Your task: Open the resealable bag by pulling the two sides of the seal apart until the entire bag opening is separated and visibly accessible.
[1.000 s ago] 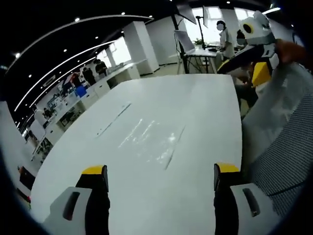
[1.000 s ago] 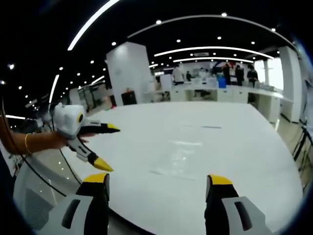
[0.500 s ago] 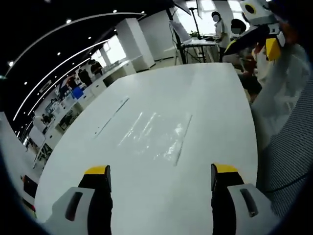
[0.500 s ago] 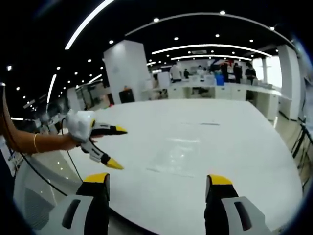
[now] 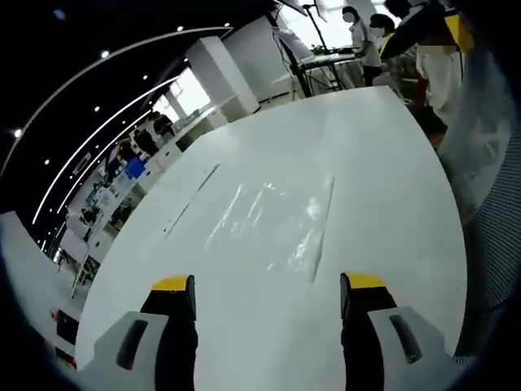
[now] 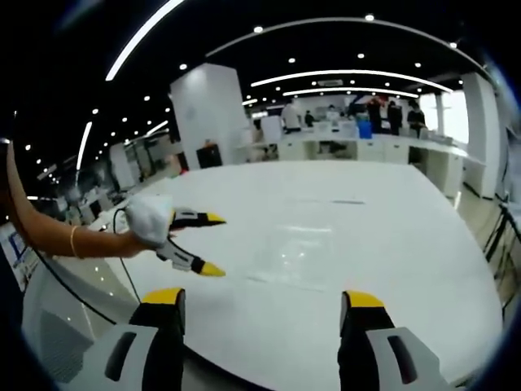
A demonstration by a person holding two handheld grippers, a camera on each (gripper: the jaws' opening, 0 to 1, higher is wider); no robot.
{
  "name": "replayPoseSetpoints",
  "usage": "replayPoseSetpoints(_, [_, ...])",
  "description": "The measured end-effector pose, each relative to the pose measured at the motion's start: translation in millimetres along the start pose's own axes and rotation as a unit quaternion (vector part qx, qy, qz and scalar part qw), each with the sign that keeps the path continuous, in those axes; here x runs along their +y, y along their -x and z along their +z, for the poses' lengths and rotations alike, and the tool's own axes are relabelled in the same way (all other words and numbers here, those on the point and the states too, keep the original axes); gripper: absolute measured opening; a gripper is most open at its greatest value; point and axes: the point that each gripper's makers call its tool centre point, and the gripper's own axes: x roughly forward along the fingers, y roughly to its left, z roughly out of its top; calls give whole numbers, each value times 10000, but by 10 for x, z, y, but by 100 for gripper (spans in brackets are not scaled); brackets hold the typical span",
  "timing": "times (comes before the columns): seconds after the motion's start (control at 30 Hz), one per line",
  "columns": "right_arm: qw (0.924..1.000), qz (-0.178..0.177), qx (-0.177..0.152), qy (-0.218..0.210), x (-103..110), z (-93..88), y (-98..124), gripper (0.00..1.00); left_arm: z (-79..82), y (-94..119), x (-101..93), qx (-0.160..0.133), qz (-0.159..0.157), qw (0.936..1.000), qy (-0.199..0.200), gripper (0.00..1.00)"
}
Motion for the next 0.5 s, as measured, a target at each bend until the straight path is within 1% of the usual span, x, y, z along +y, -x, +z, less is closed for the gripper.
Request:
replayPoseSetpoints(0.07, [10000,-14,-6,17,-6,1,1,76,-3,-32,-9,6,-26,10000,12,68])
replayPoseSetpoints(0.23, [10000,3,37,25,-6,-20,-4,76,-36,-204,-51,84,-170,9997,-146,65])
replayPoseSetpoints(0.37, [10000,5,70,6,-8,-32,-4,76,-70,-273,-59,151,-190,9993,-283,64])
replayPoseSetpoints(0.4, [10000,16,90,-4,-3,-40,-6,76,-201,-330,-76,420,-260,9974,-515,64])
replayPoseSetpoints(0.5, [9999,32,120,11,3,-52,-10,76,-219,-347,-81,429,-261,9975,-494,63])
